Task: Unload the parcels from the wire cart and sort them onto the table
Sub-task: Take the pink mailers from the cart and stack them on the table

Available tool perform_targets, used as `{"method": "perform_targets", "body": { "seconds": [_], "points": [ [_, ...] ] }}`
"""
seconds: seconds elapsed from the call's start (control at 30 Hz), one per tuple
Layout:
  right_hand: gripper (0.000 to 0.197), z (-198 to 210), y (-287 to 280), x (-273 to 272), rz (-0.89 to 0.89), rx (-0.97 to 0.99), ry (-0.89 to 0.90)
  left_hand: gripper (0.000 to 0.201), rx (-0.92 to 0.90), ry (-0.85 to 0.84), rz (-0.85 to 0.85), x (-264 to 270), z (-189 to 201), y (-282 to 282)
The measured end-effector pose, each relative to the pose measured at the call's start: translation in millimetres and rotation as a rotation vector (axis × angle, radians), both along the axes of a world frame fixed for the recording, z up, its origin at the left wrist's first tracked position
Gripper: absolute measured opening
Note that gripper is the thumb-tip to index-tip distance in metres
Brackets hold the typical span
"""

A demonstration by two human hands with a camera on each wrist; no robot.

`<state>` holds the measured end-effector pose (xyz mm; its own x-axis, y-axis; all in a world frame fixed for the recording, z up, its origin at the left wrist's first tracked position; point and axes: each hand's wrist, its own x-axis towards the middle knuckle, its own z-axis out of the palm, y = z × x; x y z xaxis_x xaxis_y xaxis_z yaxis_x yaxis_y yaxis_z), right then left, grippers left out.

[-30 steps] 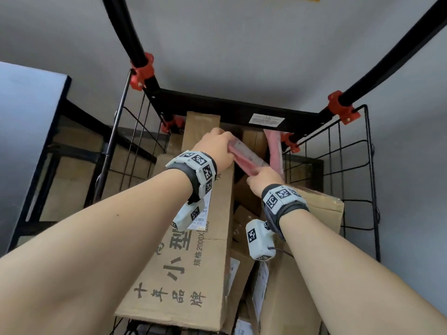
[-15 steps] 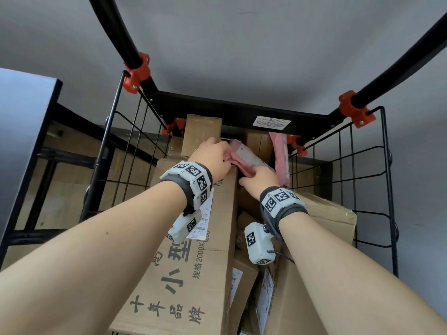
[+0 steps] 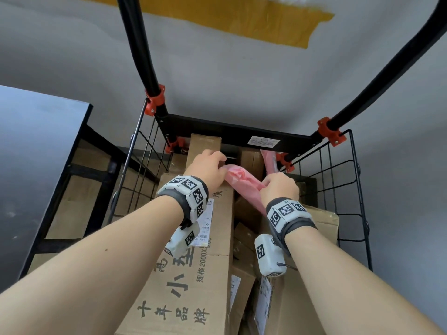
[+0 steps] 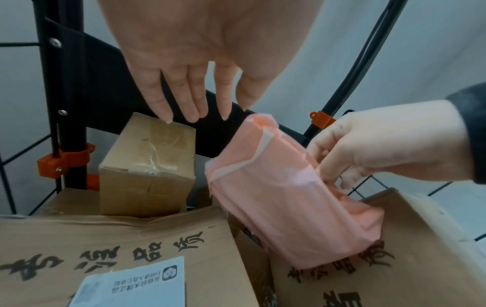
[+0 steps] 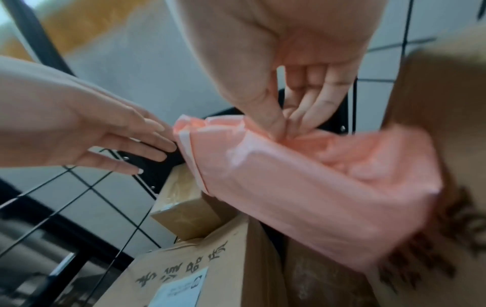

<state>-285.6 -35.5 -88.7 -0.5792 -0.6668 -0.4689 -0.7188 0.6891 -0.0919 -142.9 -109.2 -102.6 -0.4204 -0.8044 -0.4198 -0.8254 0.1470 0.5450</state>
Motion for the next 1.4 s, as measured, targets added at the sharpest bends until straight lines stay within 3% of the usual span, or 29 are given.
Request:
{"method": "perform_targets", "body": {
  "seconds": [0.13, 0.23, 0.33, 0.47, 0.6, 0.67, 0.73, 0.83, 0.9, 1.0, 1.1, 1.27, 1.4],
  "points": [
    [0.014, 25.4, 8.8, 3.7, -0.006, -0.204, -0.032, 0.038, 0.006, 0.094, 0.089, 7.4, 17.7, -4.7],
    [0.021, 41.3, 15.1, 8.0, -0.064, -0.320, -0.112, 0.048, 0.050, 0.145, 0.213, 8.0, 31.7, -8.7],
    [0.026, 49.5, 14.6, 10.1, -0.133, -0.449, -0.191, 0.059, 0.204, 0.179, 0.370, 8.7, 43.6, -10.5],
    [0.041, 51.6, 9.2, 19.0, -0.169, -0.579, -0.323, 0.069, 0.399, 0.185, 0.394, 8.1, 42.2, -11.1],
    [0.047, 35.8, -0.1, 27.9, -0.278, -0.682, -0.488, 0.098, 0.812, 0.279, 0.527, 11.9, 31.0, -7.5],
    [0.048, 24.1, -5.5, 28.7, -0.341, -0.696, -0.518, 0.078, 0.916, 0.341, 0.565, 15.7, 27.8, -6.5],
    [0.046, 12.4, -10.2, 26.3, -0.365, -0.686, -0.508, 0.051, 0.754, 0.383, 0.576, 16.8, 22.3, -11.8],
    [0.040, -9.3, -15.3, 11.0, -0.401, -0.555, -0.454, 0.051, 0.412, 0.458, 0.607, 16.9, 20.9, -26.2],
    [0.043, -32.1, -22.5, -7.4, -0.491, -0.386, -0.443, 0.047, 0.296, 0.416, 0.522, 15.5, 17.4, -36.8],
    [0.036, -63.3, -39.3, -30.7, -0.636, -0.165, -0.407, 0.033, 0.283, 0.405, 0.465, 9.4, 4.2, -43.2],
    [0.041, -94.1, -53.2, -45.9, -0.572, -0.020, -0.396, 0.031, 0.269, 0.415, 0.472, 1.1, -12.9, -44.6],
    [0.028, -143.5, -70.0, -55.6, -0.542, 0.145, -0.303, 0.032, 0.289, 0.429, 0.476, -3.0, -26.5, -51.8],
    [0.025, -167.3, -72.2, -60.8, -0.436, 0.247, -0.373, 0.031, 0.310, 0.436, 0.465, -2.2, -31.4, -53.2]
  ]
}}
